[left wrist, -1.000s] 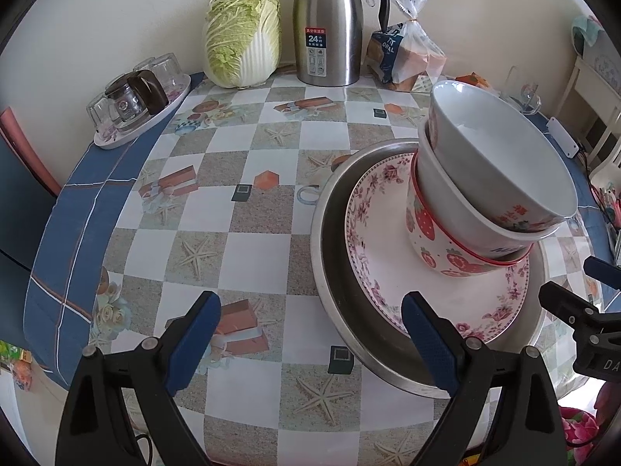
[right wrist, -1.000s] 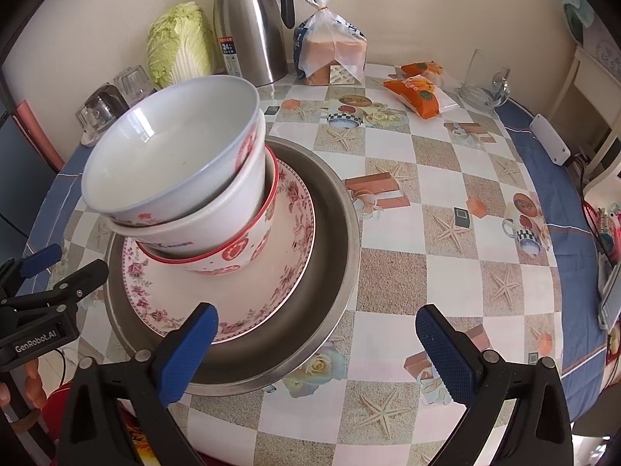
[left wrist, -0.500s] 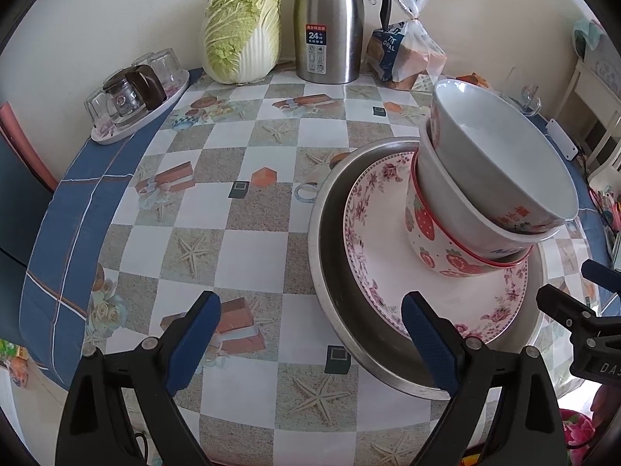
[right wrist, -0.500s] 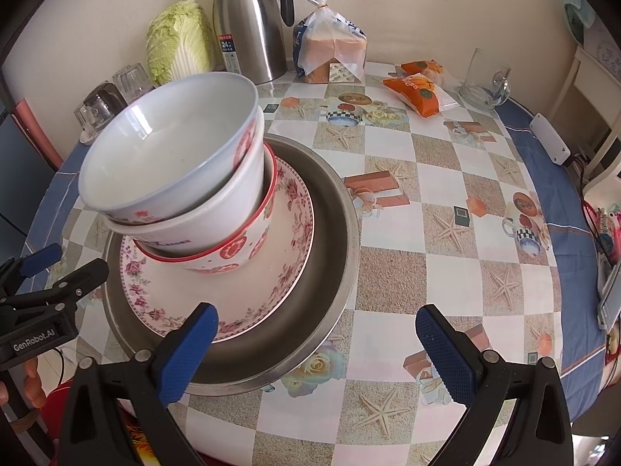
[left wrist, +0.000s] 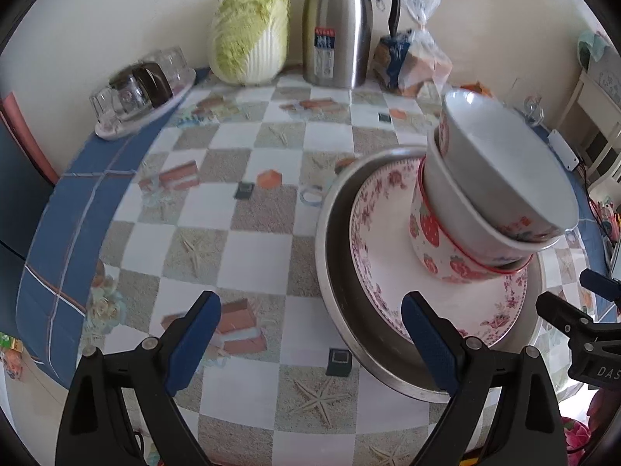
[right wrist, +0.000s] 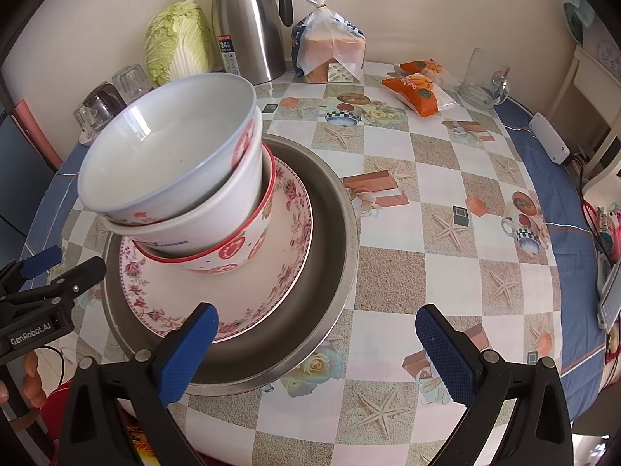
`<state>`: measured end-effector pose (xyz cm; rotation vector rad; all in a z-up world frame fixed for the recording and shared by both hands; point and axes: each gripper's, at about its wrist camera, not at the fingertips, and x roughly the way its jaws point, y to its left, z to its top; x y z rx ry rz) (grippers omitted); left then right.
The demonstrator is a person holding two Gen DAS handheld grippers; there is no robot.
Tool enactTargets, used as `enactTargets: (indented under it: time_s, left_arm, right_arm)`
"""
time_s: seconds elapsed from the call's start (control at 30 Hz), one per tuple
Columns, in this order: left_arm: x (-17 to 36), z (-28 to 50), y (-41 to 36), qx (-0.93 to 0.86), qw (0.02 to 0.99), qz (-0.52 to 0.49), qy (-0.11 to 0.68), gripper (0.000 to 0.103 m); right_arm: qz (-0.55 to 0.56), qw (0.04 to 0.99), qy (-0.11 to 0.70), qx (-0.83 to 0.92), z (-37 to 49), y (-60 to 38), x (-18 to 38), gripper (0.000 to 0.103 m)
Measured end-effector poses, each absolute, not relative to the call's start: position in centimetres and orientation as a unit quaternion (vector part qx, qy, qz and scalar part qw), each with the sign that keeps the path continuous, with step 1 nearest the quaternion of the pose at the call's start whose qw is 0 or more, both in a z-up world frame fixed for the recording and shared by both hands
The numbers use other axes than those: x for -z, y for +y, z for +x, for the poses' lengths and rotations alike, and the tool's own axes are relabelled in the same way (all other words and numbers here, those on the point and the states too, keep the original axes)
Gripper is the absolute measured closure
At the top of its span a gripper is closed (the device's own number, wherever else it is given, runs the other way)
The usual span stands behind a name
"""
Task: Organize plates and bowls
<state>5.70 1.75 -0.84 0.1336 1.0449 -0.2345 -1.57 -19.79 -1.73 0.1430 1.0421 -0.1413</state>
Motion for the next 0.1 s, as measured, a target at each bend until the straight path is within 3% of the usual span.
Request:
enactTargets:
  time_s: [0.1]
  left_arm:
    - [0.61, 5.82, 1.95, 0.123, 0.857, 0.05, 0.498, 0.009]
  right_arm:
    - [0.068, 0.863, 0.497, 0.068, -1.57, -19.79, 1.73, 0.0]
